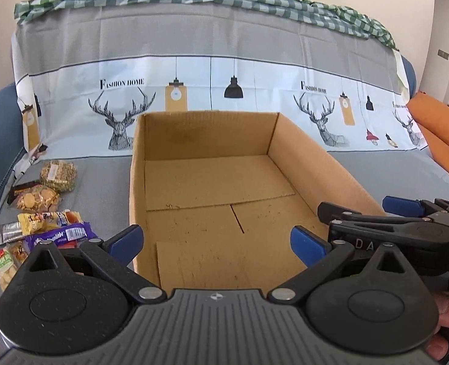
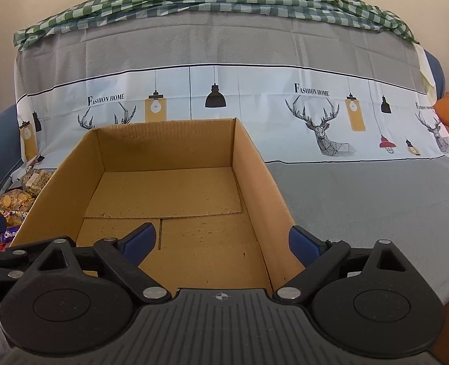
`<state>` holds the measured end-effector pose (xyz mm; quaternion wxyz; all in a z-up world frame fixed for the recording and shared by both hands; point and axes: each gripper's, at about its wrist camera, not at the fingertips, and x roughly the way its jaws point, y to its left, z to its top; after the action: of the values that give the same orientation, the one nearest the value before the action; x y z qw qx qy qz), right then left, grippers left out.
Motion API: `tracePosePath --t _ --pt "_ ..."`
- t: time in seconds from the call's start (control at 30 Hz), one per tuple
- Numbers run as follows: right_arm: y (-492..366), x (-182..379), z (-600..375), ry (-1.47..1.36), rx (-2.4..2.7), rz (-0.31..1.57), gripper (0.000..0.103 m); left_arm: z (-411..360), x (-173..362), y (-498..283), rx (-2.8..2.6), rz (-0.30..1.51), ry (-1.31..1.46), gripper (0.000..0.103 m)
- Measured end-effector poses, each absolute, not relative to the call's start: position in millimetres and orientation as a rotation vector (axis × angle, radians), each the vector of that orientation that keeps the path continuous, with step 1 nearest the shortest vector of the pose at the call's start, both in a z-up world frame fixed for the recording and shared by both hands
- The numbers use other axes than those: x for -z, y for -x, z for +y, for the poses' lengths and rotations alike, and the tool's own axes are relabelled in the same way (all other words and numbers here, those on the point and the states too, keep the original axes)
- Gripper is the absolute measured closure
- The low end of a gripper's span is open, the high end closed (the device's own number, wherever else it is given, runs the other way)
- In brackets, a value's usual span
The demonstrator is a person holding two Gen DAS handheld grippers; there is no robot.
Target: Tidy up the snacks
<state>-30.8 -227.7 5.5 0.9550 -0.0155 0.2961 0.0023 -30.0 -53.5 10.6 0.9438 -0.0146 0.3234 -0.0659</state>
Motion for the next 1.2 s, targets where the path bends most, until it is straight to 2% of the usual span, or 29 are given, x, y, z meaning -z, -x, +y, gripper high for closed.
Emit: tracePosePath --t 0.23,0.33,0.47,0.53,0.6,0.67,0.73,0.8,0.93,1.03,1.13,1.2 --pt "32.6 -6.2 -226.8 0.024 -0.011 0.582 0.018 -50.2 -8.0 30.2 0.147 0.655 0.049 0.001" --pt "33.7 -4.7 -225.1 0.018 -0.025 0.576 0.025 -48.7 -9.2 31.4 0.148 0.64 0.05 0.006" --pt "34.9 -4.9 -217.3 0.025 -0.049 0.567 0.029 -47.0 -9.1 31.6 0.144 0.643 0.039 0.024" --pt "36.6 -6.3 -212.6 0.035 -0.064 0.554 0.031 -44.7 -9.2 31.6 0.15 0.647 0.037 0.038" --pt "38.5 -8.1 -206.0 0.049 -0.074 0.54 0.035 -42.6 -9.7 32.9 0.155 0.645 0.031 0.06" --pt "39.2 -10.8 -198.5 0.06 -0.094 0.534 0.038 -40.1 -10.8 35.6 0.161 0.634 0.02 0.075" --pt "40.2 -14.6 -190.1 0.06 -0.123 0.525 0.042 -34.3 -12.9 38.2 0.154 0.626 0.032 0.076" --pt "42.9 -18.9 -180.1 0.053 -0.153 0.51 0.042 -22.9 -16.9 40.6 0.155 0.617 0.066 0.08" --pt "50.2 -27.1 -157.2 0.039 -0.2 0.477 0.042 8.5 -29.1 47.9 0.117 0.594 0.123 0.08" --pt "60.5 -24.0 -141.2 0.027 -0.247 0.459 0.042 41.8 -35.4 47.3 0.132 0.643 0.208 0.08" --pt "59.5 -23.4 -119.1 -0.013 -0.279 0.517 0.042 80.3 -40.9 40.4 0.113 0.684 0.268 0.08" --pt "63.8 -28.9 -101.3 -0.027 -0.351 0.479 0.042 107.9 -41.6 33.3 0.073 0.692 0.286 0.08"
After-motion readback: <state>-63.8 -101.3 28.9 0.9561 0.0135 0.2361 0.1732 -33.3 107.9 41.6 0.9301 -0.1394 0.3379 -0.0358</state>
